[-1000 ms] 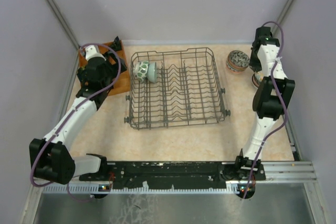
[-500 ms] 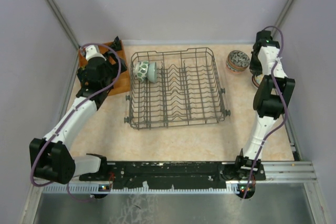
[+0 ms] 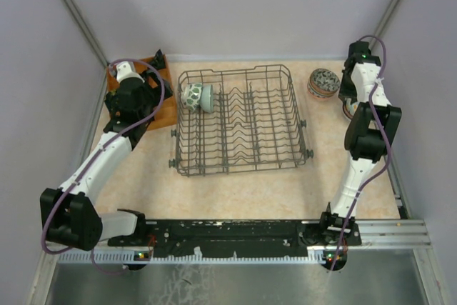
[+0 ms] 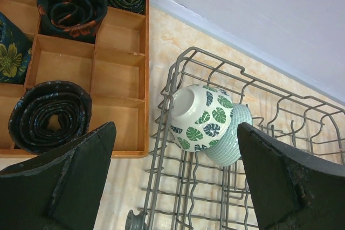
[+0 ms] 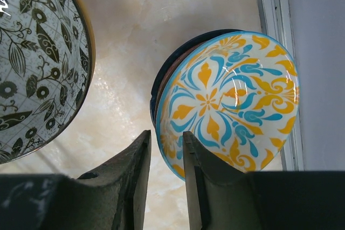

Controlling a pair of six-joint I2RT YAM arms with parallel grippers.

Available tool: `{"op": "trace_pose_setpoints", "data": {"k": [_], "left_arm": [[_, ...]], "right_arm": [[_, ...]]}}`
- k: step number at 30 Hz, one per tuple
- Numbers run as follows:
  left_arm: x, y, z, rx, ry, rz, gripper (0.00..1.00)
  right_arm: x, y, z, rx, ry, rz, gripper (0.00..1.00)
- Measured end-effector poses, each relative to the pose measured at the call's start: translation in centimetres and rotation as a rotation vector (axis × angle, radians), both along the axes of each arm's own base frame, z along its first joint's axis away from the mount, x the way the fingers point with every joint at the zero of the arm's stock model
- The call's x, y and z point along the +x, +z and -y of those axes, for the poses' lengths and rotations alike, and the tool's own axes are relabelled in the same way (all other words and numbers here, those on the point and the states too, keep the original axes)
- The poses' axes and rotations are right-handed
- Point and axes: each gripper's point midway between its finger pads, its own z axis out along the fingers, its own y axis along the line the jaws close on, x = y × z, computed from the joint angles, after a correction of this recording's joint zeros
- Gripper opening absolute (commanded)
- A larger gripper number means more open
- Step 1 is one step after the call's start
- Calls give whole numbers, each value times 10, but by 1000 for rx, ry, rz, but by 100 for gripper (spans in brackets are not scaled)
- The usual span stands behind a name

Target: Unload the bowls from the dish rack

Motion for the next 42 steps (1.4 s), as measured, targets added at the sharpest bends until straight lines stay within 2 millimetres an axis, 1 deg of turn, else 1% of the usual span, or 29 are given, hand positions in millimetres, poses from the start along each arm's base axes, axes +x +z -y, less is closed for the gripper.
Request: {"op": "trace_pose_setpoints", "data": {"k": [2,3,6,8,11,14,15,16,18,19,20,21,22,23,25,26,27,29,31,34,36,38,39,40,42], "left_arm": [[0,0,0,0,0,0,99],[0,0,0,0,0,0,99],[0,-1,0,0,0,-1,99],[-1,-3,0,1,1,-4,99],[-3,-5,-1,3,2,-10,99],[-6,-3,-2,4,6,-6,99],[-6,-1,-3,3,6,-2,99],[-8,1,-3,2,6,5,99],[-10,5,-4,0,6,14,99],[-11,7,-4,0,7,18,99],[-11,7,-4,1,8,19,99],[-11,7,-4,3,8,18,99],[-12,5,-5,5,9,15,99],[-12,2,-5,8,10,8,99],[-14,-5,-6,18,12,-13,99],[-15,-8,-6,24,12,-21,99],[-15,-11,-7,30,11,-28,99],[-15,-14,-7,38,9,-37,99],[-14,-16,-7,45,8,-43,99],[-14,-20,-7,52,6,-52,99],[-15,-23,-8,60,4,-59,99],[-16,-27,-8,67,4,-67,99],[-17,-29,-9,71,4,-73,99],[-17,-30,-9,73,5,-75,99],[-18,-32,-10,78,7,-82,99]], "right_arm": [[0,0,0,2,-5,2,41],[0,0,0,2,-6,4,43],[0,6,-1,3,-12,19,44],[0,17,-2,4,-12,44,46],[-1,46,-5,4,-10,121,52],[-5,91,-14,-12,3,249,55],[-8,105,-19,-18,12,294,56],[-11,122,-28,-22,30,347,56],[-14,149,-53,-23,82,443,61],[-14,164,-76,-12,132,513,62],[-16,174,-100,11,182,567,62],[-18,181,-120,38,225,610,62],[-19,186,-143,80,277,656,62],[-20,192,-170,145,338,708,62],[-22,195,-213,279,430,783,62],[-22,195,-224,319,450,795,62],[-22,194,-242,378,483,813,62],[-18,188,-269,457,526,815,61],[-14,180,-302,521,581,806,61],[-14,161,-357,599,674,755,60],[-16,146,-388,643,718,717,60],[-17,130,-414,681,751,682,58],[-17,123,-424,695,763,667,58],[-17,115,-432,709,769,649,58],[-14,99,-443,731,771,620,57]]}}
